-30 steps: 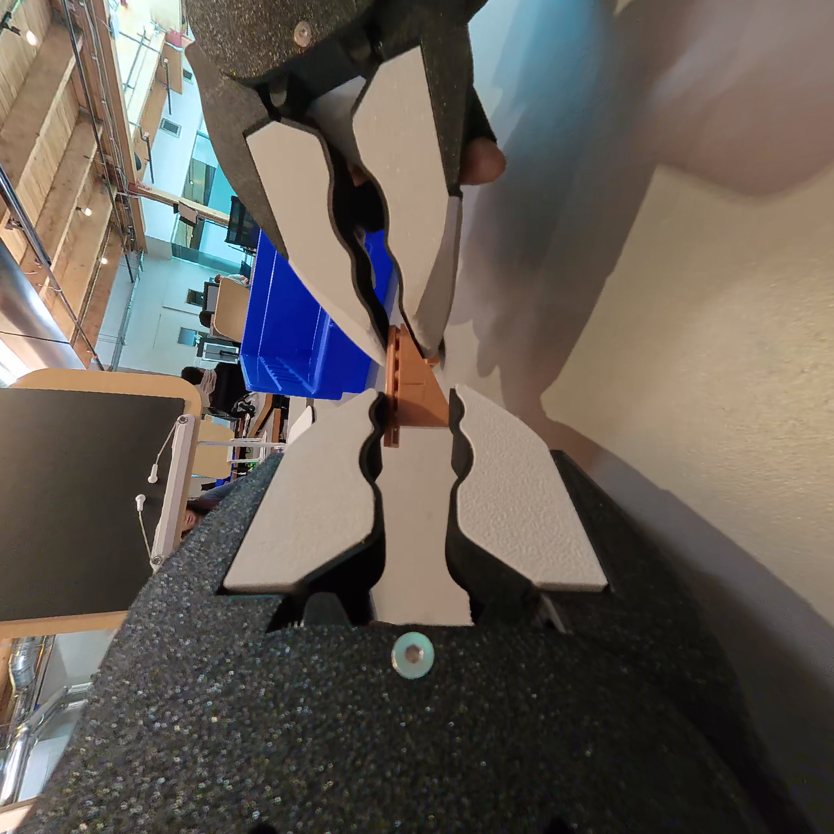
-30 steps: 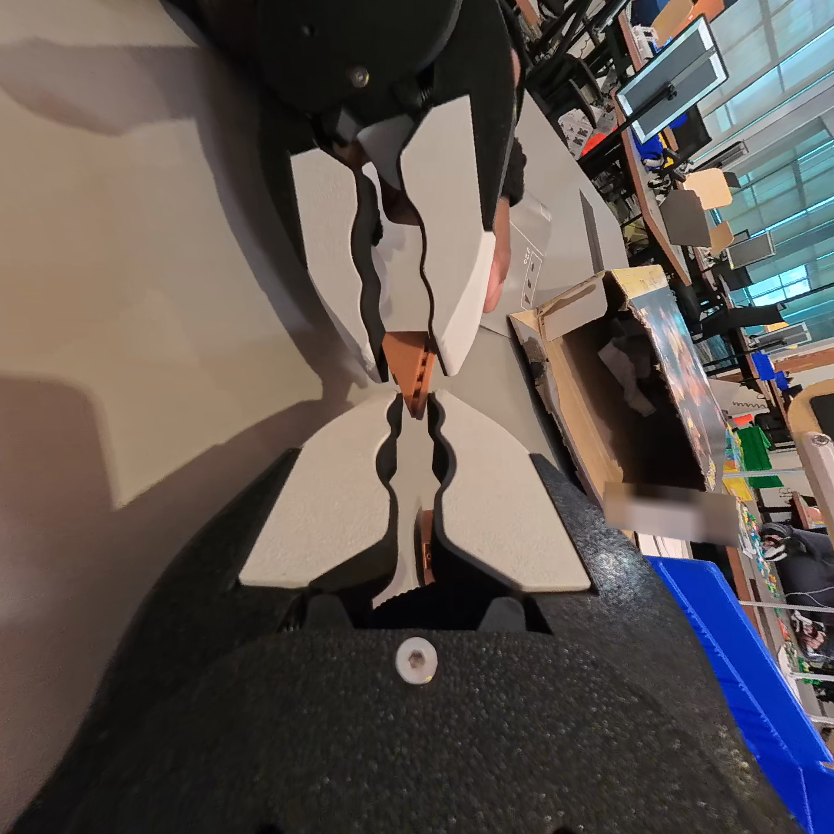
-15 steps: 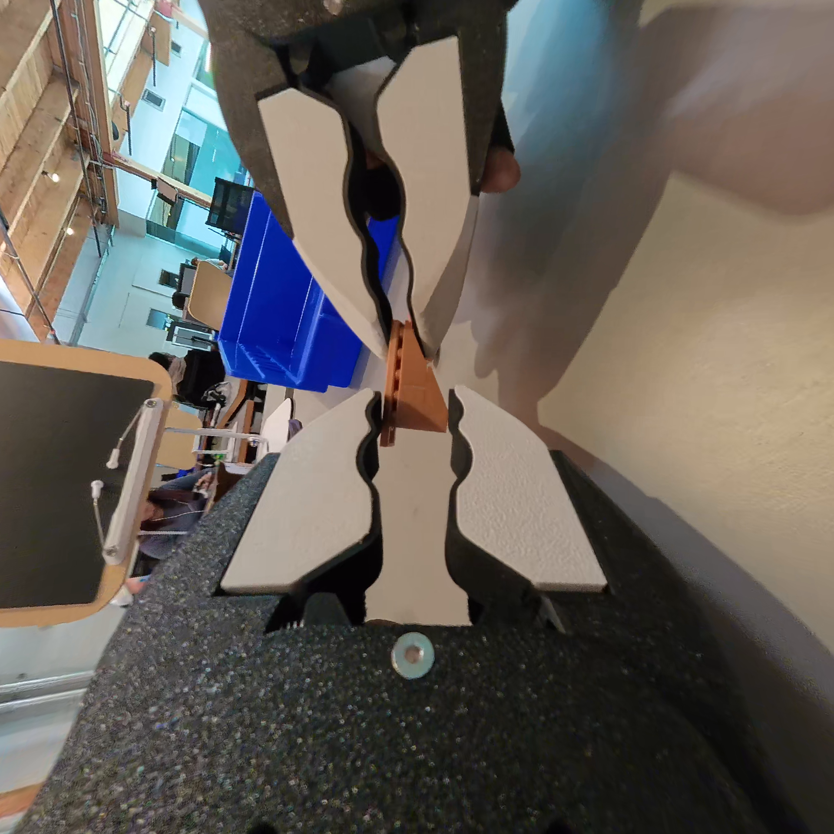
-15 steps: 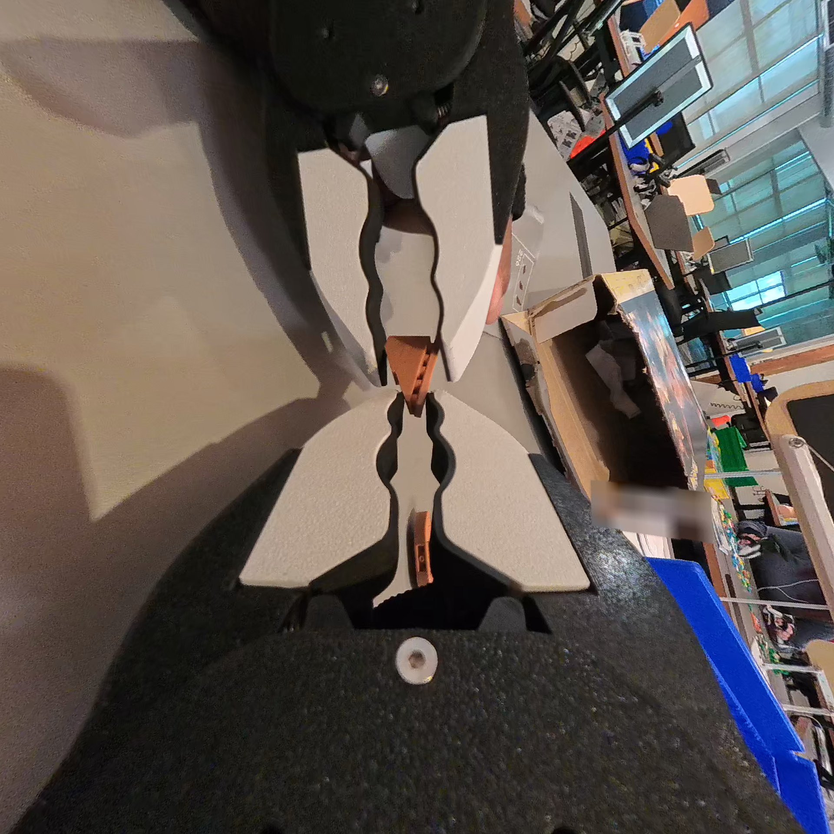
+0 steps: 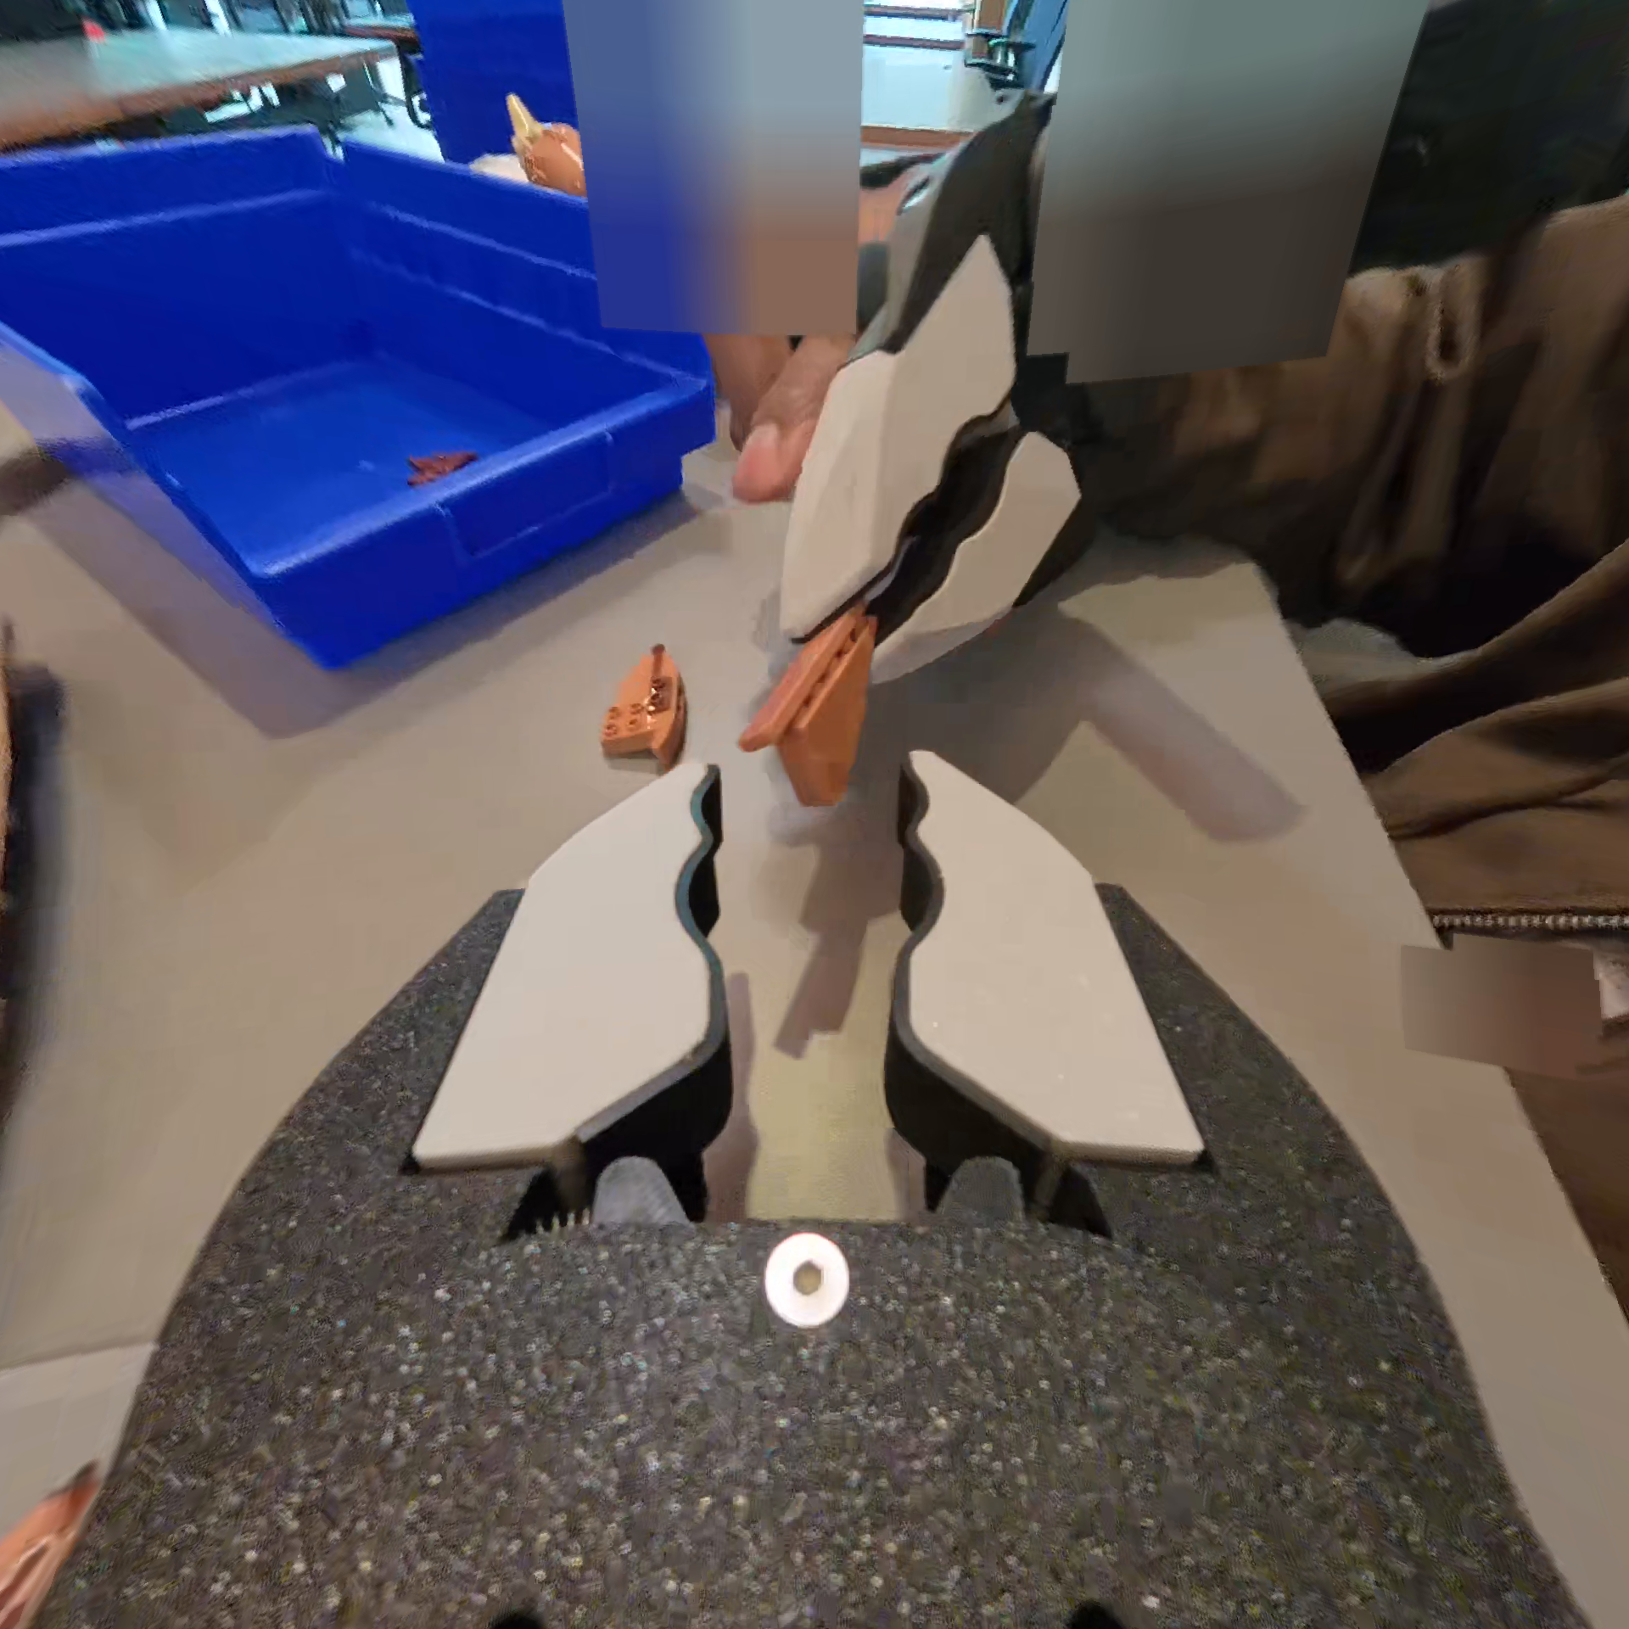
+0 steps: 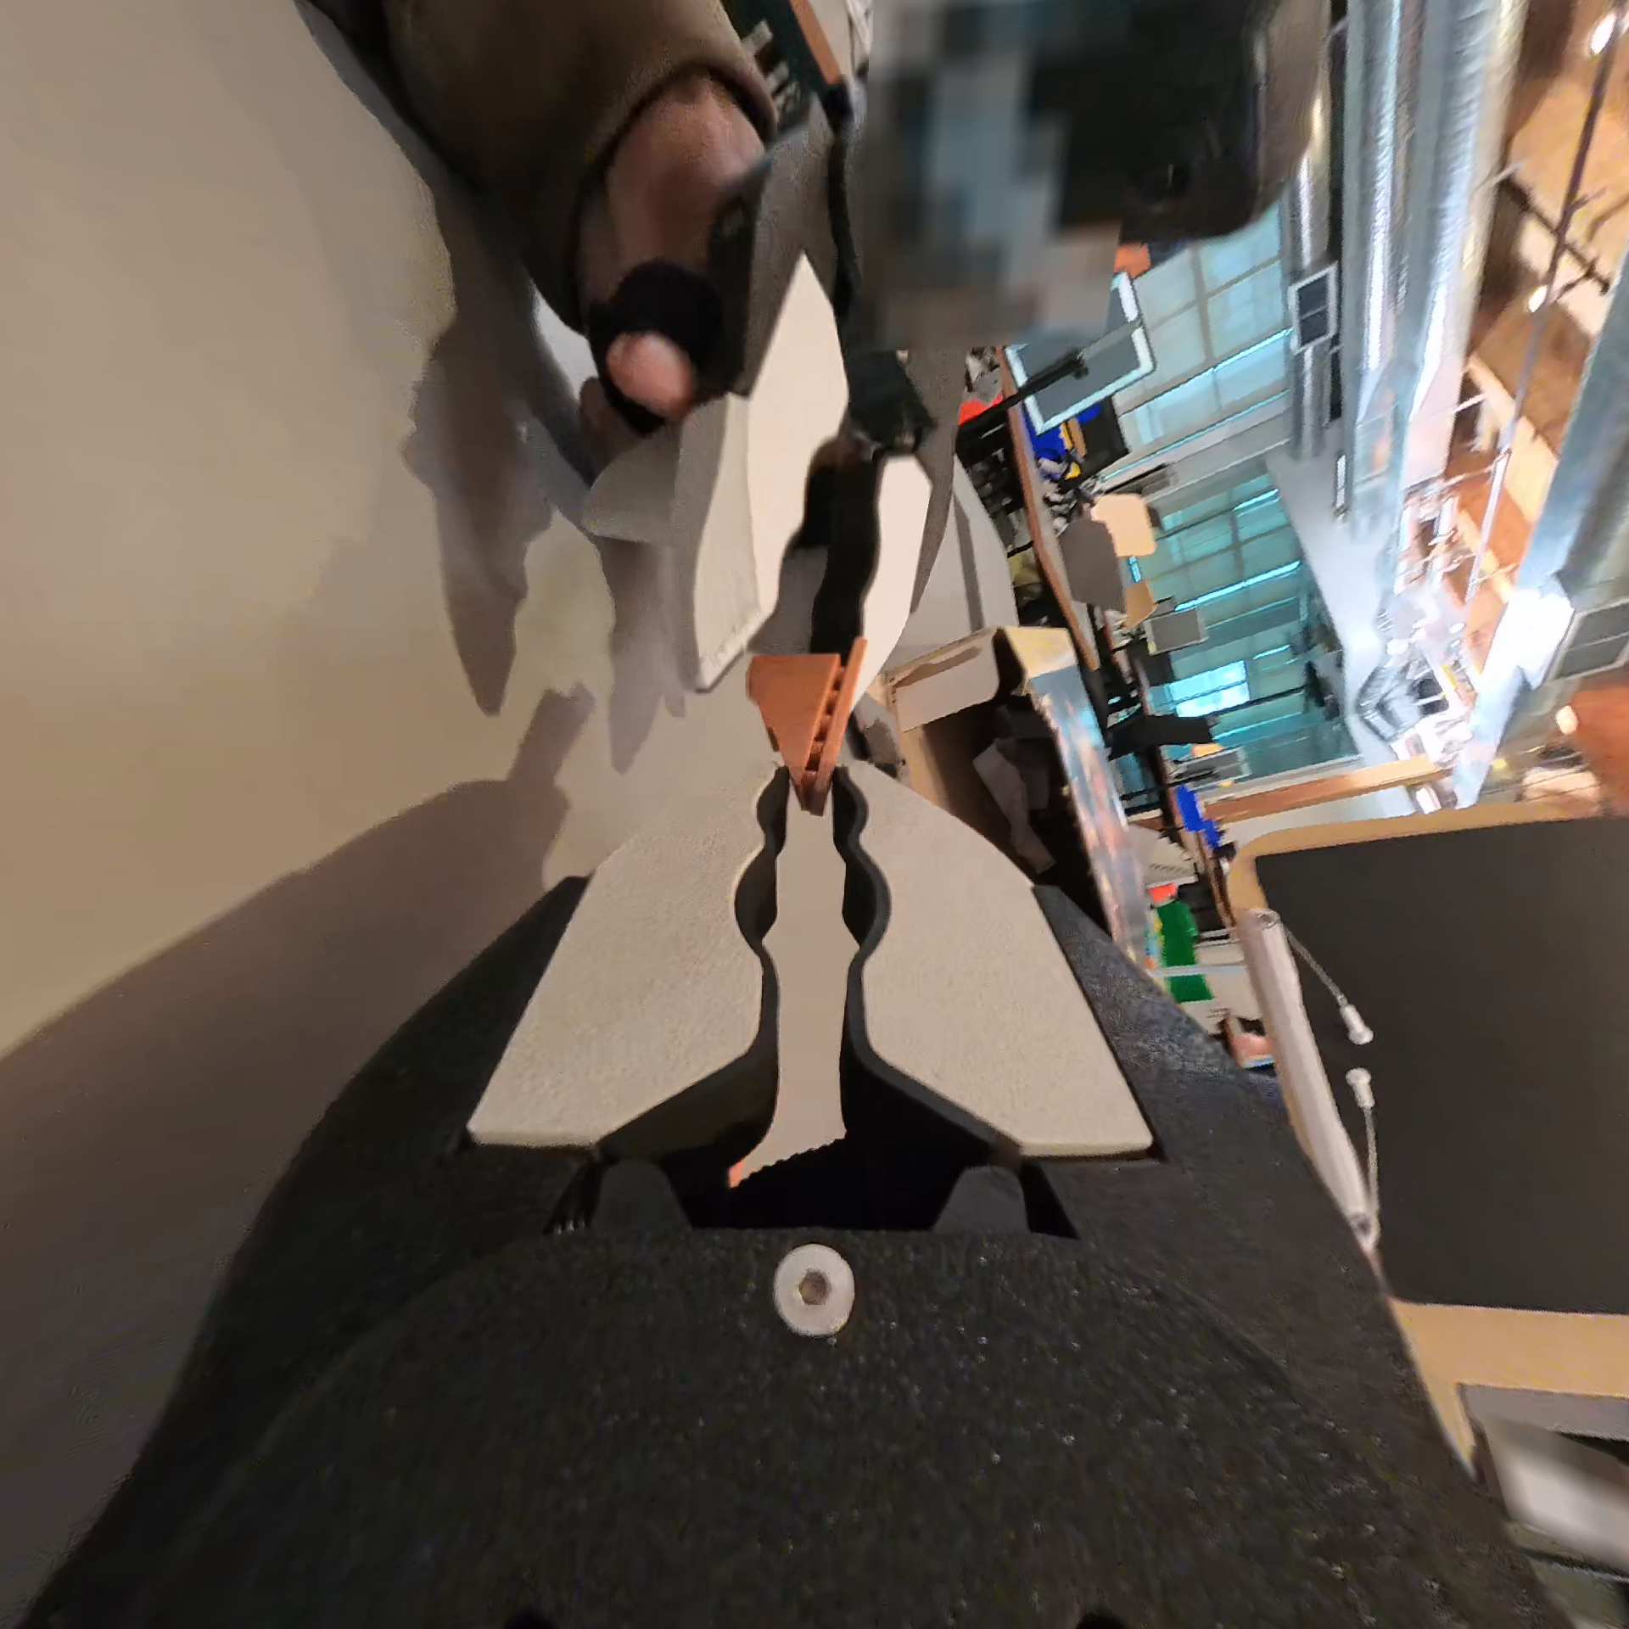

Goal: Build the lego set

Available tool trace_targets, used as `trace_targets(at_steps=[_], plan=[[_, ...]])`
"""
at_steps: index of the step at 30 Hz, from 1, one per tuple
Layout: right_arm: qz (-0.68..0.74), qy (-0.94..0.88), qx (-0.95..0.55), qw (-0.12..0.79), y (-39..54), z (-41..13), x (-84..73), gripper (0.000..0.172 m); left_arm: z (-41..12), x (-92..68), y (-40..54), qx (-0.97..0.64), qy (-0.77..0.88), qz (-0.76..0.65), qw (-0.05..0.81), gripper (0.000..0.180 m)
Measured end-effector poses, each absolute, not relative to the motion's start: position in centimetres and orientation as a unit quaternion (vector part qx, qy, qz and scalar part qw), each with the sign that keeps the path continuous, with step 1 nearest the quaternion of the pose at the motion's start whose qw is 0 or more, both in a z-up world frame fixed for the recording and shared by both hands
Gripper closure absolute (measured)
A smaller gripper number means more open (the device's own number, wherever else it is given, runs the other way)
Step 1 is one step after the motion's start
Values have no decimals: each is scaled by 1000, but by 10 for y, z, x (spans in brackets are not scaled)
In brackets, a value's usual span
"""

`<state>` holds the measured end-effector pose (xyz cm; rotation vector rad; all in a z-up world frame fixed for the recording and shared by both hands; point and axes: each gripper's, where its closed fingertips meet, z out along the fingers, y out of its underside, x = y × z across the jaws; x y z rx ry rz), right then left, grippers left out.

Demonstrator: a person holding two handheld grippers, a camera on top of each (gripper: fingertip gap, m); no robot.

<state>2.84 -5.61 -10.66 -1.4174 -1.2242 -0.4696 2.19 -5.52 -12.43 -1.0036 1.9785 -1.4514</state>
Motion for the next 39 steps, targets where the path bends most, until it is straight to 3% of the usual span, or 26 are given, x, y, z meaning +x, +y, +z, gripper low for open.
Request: trace_targets(at_steps=[7, 13, 39], plan=[[-223, -539, -576, 572, -59, -103, 20, 163, -118, 16, -68, -355, 704, -584, 193, 165], [-251, -541, -562, 573, -58, -99, 20, 163, -112, 15, -69, -355, 688, -608, 177, 171], [-346, -561, -511, 552, -55, -96, 23, 163, -111, 17, -66, -376, 671, -619, 160, 172]])
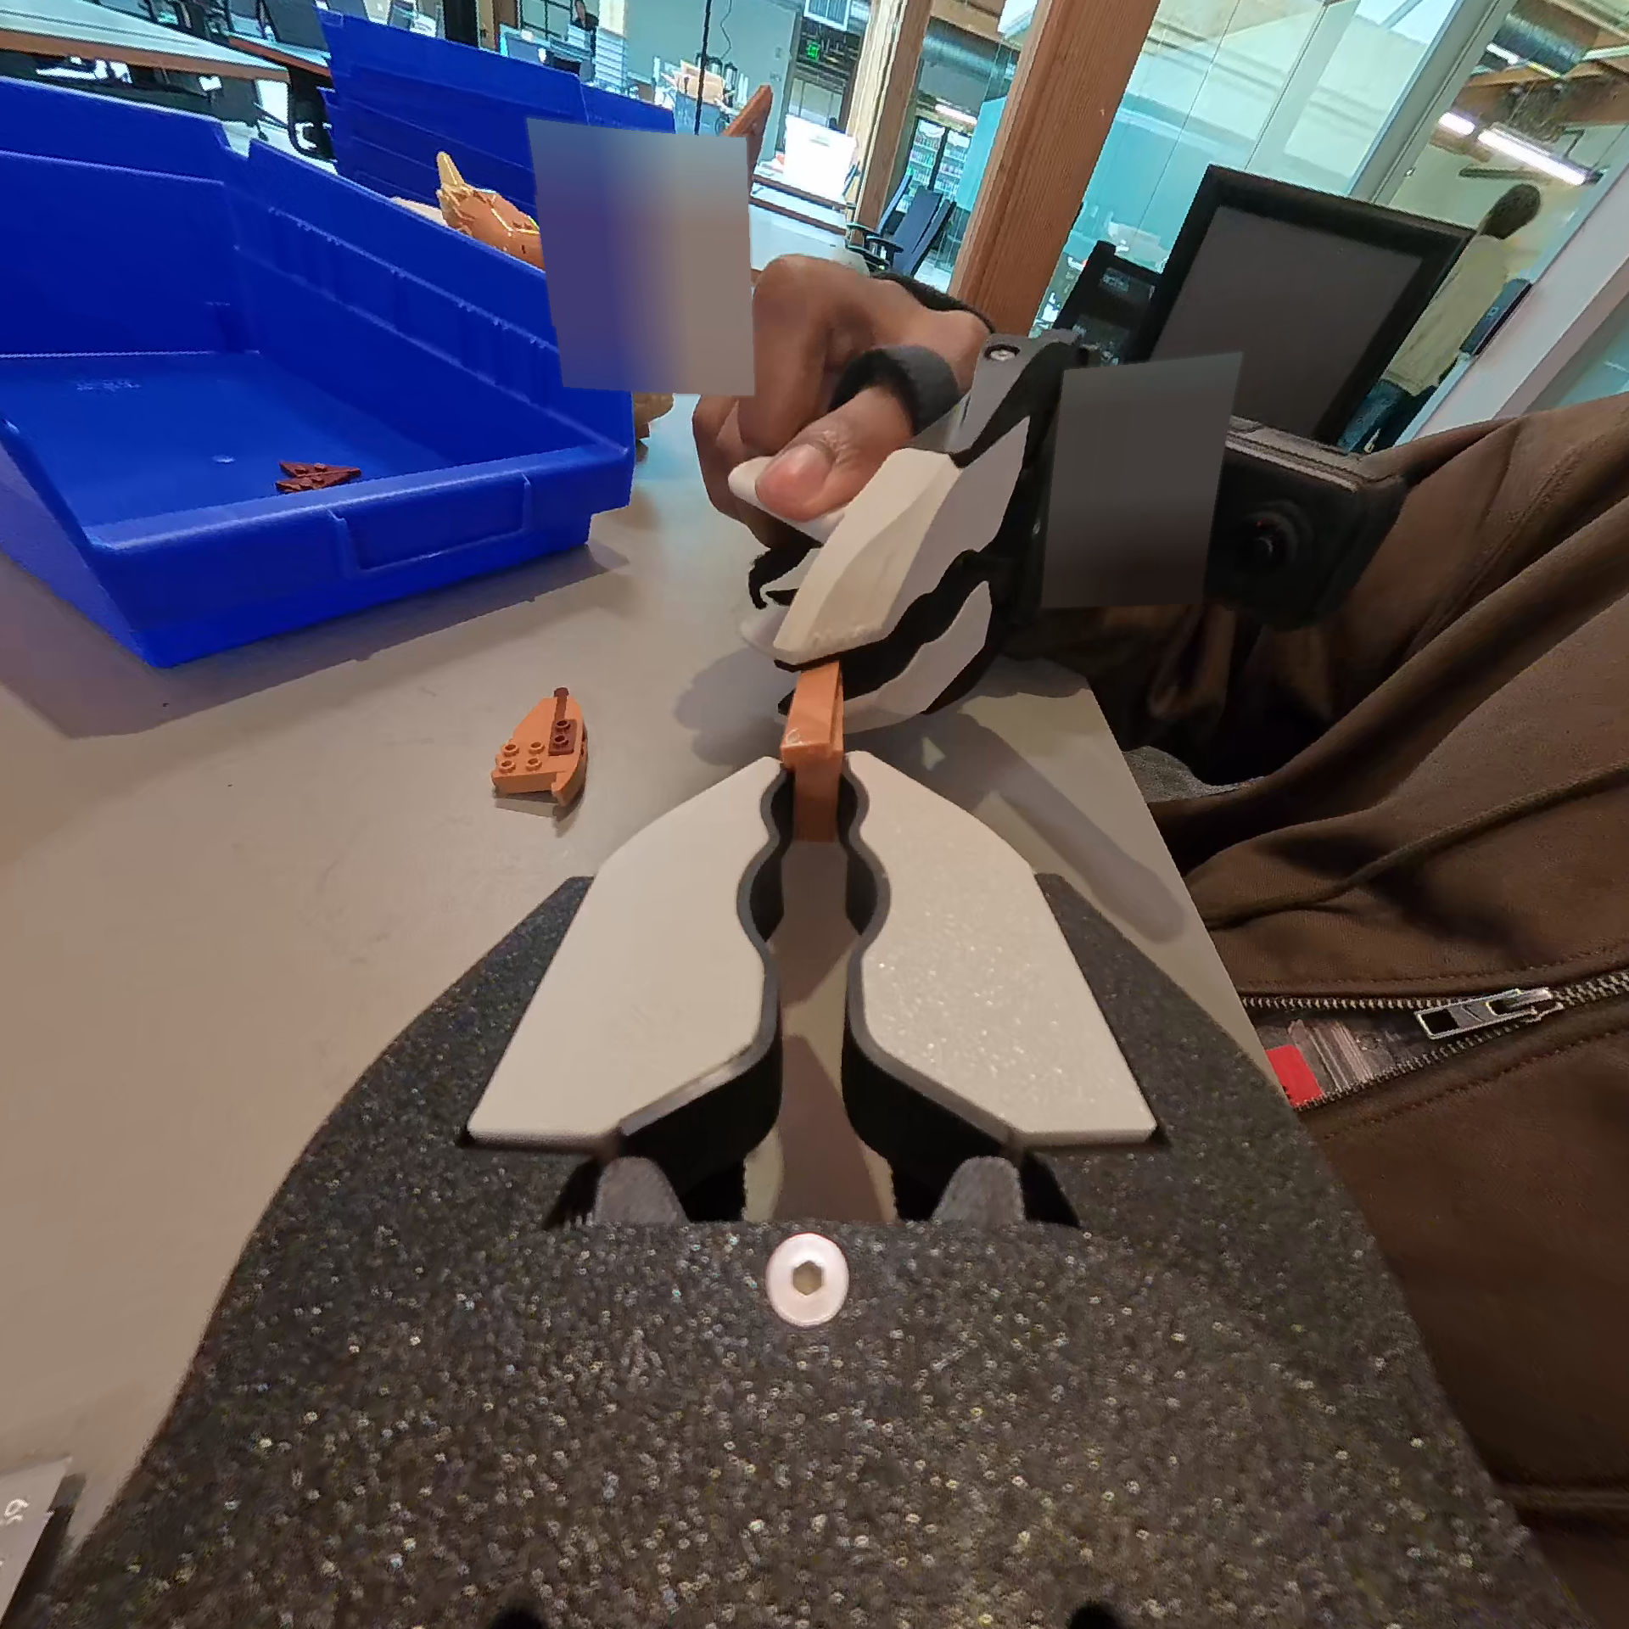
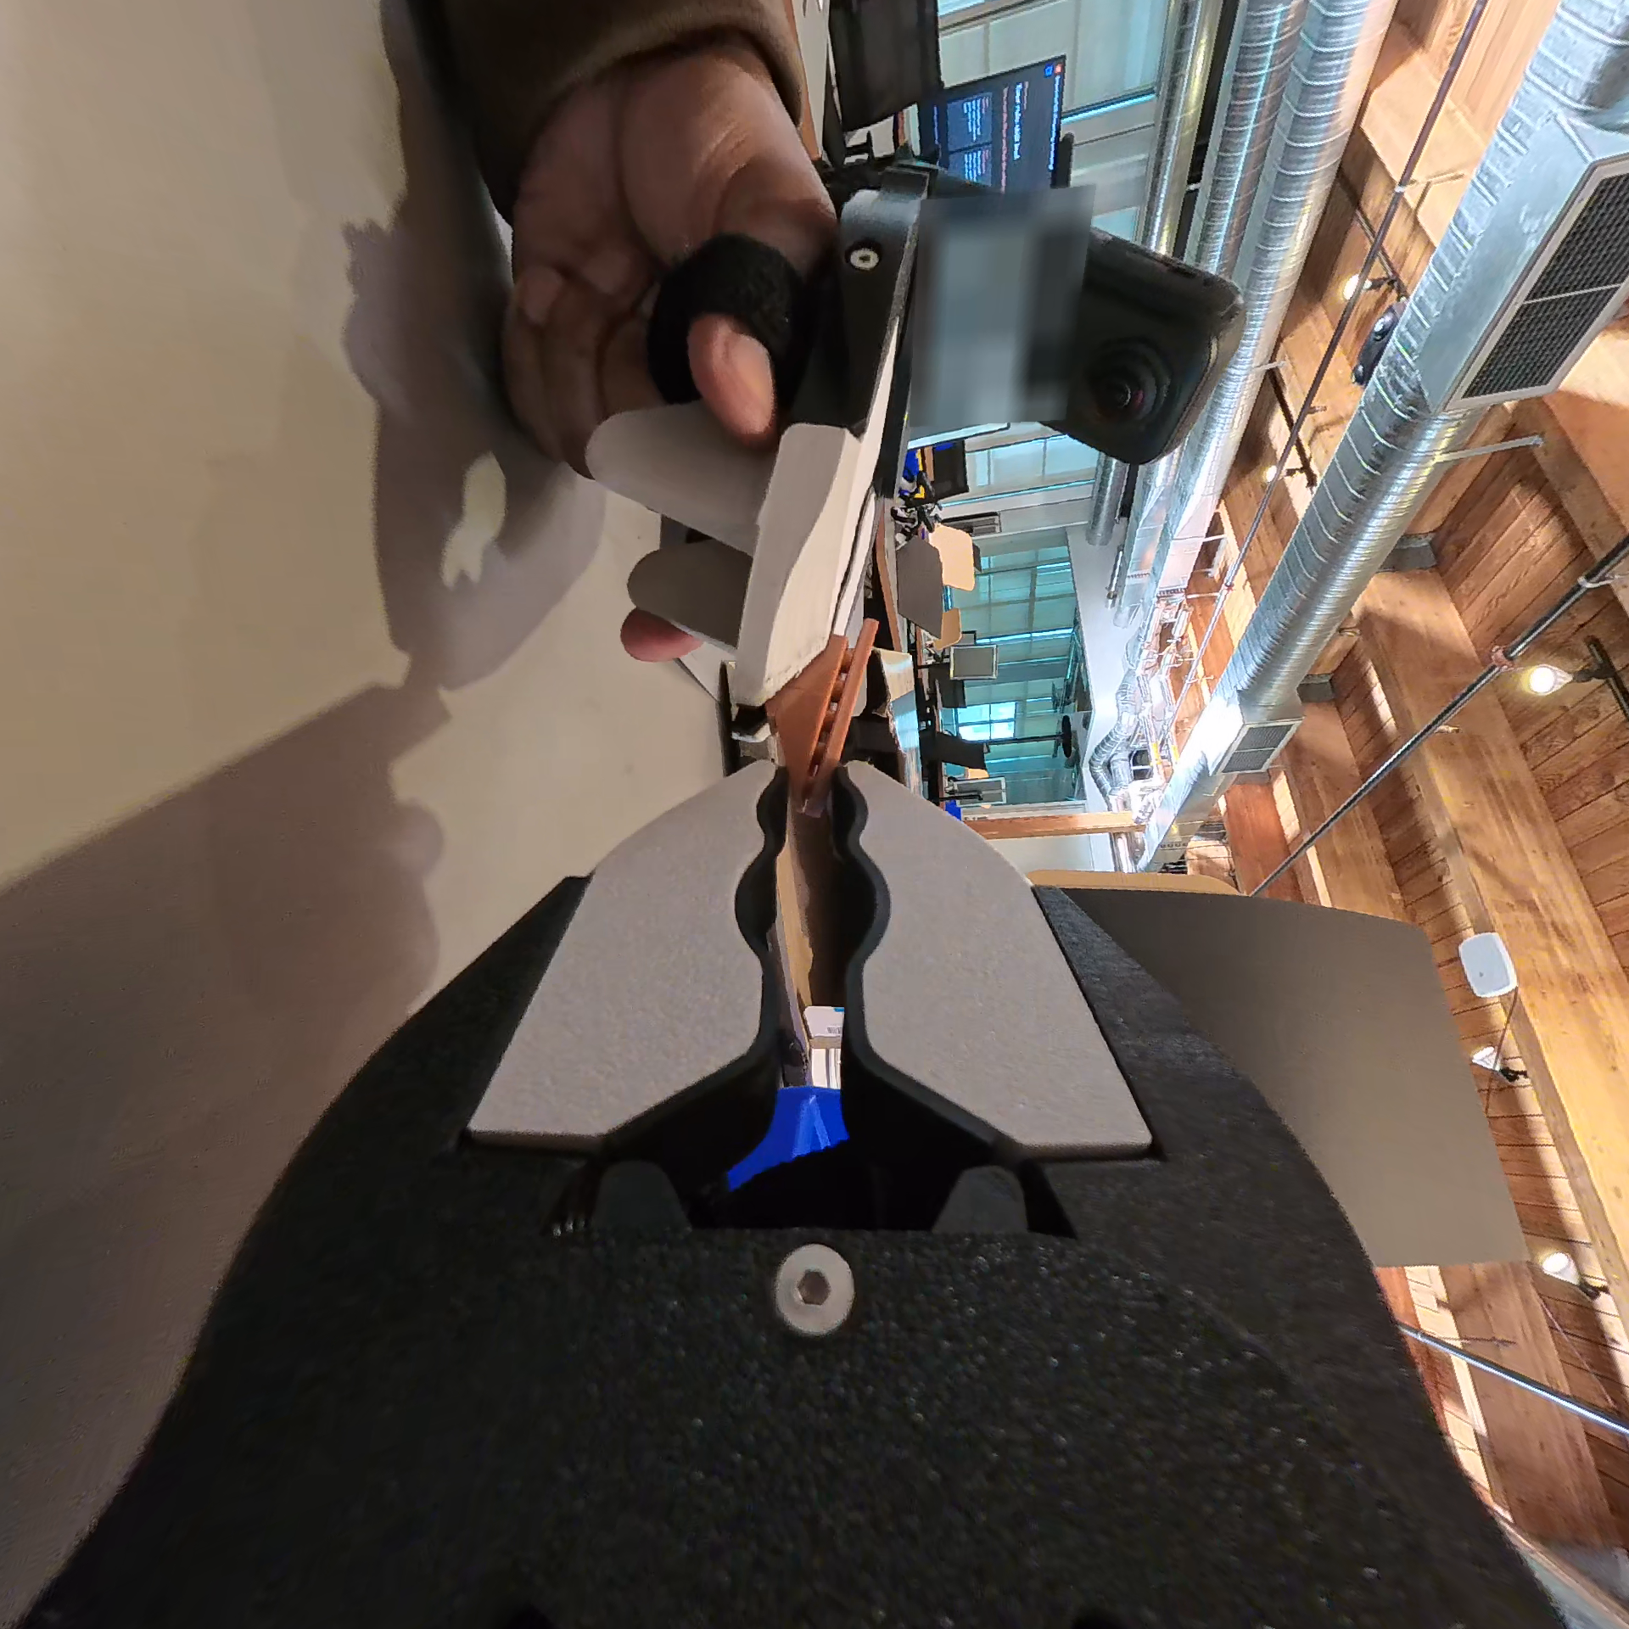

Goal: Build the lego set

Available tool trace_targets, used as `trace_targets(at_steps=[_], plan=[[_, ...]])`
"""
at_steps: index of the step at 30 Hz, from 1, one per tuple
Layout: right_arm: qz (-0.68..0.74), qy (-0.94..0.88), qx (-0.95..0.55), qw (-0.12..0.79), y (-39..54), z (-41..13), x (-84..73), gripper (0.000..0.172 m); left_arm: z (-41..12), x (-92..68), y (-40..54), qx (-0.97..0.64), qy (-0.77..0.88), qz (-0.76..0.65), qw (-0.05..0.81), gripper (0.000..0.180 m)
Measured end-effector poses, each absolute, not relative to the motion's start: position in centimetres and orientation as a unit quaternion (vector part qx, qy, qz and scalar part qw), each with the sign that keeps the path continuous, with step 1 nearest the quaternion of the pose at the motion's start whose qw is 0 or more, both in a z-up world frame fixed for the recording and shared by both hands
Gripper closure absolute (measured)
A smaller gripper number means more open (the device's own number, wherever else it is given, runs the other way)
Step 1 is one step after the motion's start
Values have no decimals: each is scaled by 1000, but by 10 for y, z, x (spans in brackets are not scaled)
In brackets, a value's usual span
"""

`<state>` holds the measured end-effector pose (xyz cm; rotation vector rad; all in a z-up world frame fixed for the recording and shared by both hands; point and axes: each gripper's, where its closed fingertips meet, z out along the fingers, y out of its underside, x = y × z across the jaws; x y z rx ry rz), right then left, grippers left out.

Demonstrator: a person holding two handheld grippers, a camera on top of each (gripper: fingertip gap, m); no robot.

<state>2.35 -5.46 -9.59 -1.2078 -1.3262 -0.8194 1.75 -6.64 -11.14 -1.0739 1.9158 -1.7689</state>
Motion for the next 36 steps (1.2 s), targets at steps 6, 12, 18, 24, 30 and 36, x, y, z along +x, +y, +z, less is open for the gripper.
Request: trace_targets(at_steps=[6, 12, 18, 24, 30, 36], plan=[[-348, -560, -516, 547, -54, -97, 26, 163, -113, 19, -67, -379, 672, -615, 162, 172], [-344, -555, -521, 550, -53, -96, 27, 163, -111, 21, -66, -383, 667, -616, 170, 171], [-350, -553, -515, 553, -53, -94, 28, 163, -110, 21, -65, -381, 665, -617, 176, 172], [-357, -554, -510, 553, -52, -93, 28, 163, -109, 21, -65, -377, 668, -614, 186, 173], [-370, -553, -503, 551, -52, -91, 29, 163, -107, 22, -64, -372, 671, -606, 208, 172], [-402, -556, -490, 538, -50, -90, 31, 163, -107, 24, -62, -375, 671, -601, 220, 173]])
